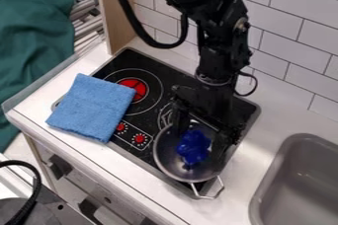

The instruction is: Put the blue thing in the silver pan

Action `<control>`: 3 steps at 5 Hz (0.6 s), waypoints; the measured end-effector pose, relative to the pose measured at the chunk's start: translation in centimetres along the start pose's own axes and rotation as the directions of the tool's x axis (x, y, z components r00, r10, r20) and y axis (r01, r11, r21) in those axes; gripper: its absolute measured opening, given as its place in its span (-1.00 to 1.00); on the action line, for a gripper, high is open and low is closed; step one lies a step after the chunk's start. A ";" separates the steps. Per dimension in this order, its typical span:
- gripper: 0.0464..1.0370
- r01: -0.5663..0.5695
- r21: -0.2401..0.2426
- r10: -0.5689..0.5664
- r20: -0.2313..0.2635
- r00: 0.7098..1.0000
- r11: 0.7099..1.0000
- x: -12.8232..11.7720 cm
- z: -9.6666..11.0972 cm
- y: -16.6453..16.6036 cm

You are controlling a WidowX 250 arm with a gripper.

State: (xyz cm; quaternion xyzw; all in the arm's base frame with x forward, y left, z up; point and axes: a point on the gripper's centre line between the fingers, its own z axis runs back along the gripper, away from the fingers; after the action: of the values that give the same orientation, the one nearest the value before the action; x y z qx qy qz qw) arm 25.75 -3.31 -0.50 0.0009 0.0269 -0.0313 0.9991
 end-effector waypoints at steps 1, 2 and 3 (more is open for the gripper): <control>0.95 -0.008 0.012 0.008 0.001 1.000 1.000 0.5 0.4 0.0; 0.94 0.008 0.033 -0.008 0.006 1.000 0.999 1.2 1.1 -0.6; 0.94 -0.009 0.026 0.008 0.056 0.998 1.000 1.7 1.9 -1.3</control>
State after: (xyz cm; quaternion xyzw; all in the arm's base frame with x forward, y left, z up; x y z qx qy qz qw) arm 27.47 -4.69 1.28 0.0132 -0.0015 -0.0274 0.9995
